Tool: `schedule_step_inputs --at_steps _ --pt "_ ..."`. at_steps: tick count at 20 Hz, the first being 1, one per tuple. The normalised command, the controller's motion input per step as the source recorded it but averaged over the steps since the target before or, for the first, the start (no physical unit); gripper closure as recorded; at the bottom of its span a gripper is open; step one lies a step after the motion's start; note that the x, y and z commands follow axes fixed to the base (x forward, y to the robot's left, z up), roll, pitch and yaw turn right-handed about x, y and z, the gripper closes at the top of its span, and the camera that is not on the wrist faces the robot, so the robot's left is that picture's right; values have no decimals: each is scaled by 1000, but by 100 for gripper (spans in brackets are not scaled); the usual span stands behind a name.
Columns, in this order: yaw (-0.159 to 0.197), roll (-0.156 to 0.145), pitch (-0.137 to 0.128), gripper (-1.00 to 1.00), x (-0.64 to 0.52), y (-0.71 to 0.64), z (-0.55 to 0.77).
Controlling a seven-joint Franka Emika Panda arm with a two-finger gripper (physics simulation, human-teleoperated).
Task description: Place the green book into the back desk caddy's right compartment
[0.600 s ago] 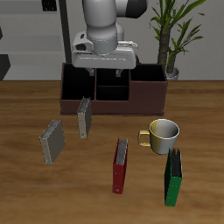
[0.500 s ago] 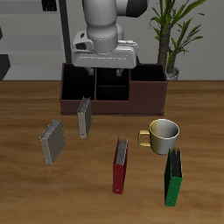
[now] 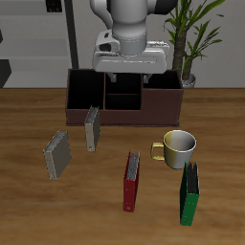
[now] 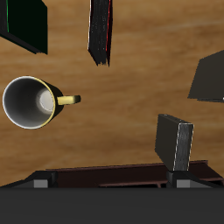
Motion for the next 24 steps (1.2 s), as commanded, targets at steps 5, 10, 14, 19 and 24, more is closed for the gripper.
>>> schedule_step_inputs --at_steps 5,10,14,19,24 --pt "-8 11 -23 -100 309 502 203" --pt "-1 8 -16 -100 365 389 155" --pt "-7 15 -12 -100 293 361 132" --pt "26 -5 -4 -100 463 385 31" --pt "-30 -7 14 -100 396 246 -3"
